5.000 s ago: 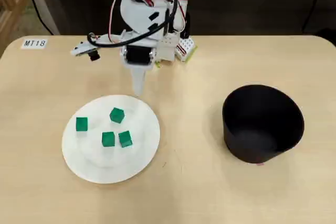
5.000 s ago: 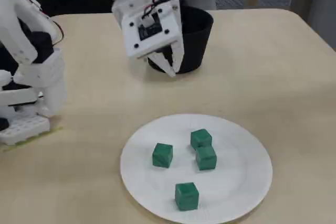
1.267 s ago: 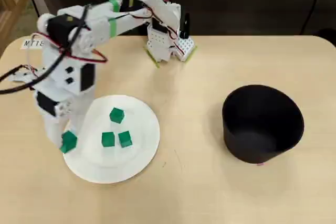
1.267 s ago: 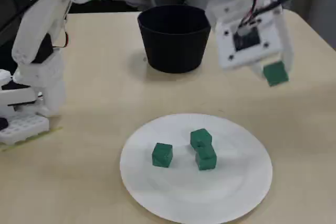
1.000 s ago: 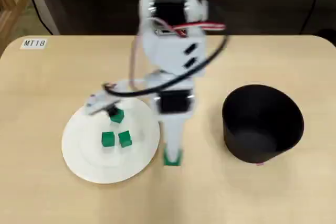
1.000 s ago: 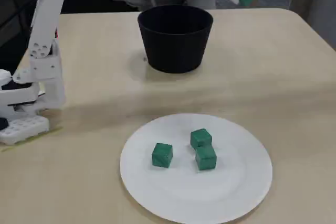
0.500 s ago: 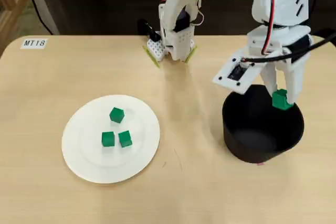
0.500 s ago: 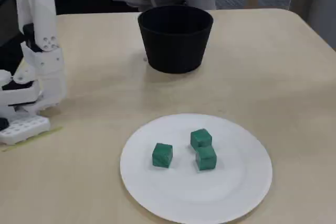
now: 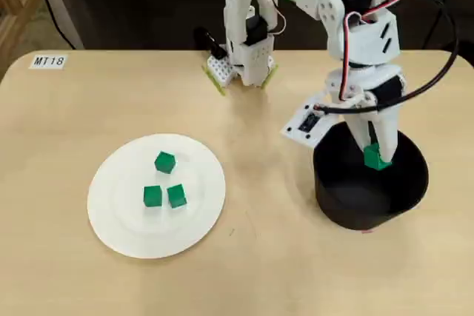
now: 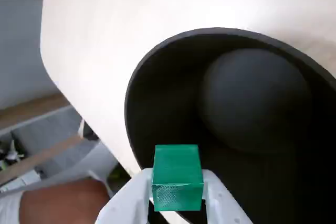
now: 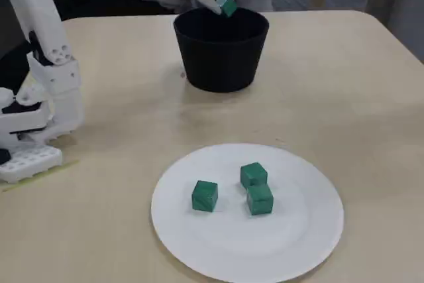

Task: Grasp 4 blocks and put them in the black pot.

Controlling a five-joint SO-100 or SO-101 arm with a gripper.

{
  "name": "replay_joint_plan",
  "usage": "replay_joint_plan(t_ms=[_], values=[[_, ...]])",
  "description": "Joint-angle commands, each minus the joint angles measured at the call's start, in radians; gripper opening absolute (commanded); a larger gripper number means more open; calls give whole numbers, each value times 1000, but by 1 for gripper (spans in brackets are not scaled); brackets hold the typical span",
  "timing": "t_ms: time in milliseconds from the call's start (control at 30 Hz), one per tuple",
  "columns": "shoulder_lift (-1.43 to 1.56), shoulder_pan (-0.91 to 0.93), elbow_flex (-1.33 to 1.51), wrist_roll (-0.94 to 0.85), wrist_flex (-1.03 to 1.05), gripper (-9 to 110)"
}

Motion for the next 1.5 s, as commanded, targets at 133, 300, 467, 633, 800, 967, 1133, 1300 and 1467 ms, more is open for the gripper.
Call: replay_joint_plan(t_ms=[133, 300, 467, 633, 800, 967, 1133, 1300, 1467], values=[[14, 15, 5, -2, 12, 25], [17, 32, 6, -2, 28, 20], [37, 146, -3, -21, 101, -2], [91, 420, -3, -121, 176, -2], [95, 706, 17, -273, 221, -2], [40, 828, 37, -449, 219, -2], [37, 839, 184, -566, 115, -2], [40, 879, 279, -603, 31, -2], [38, 900, 310, -624, -28, -2]])
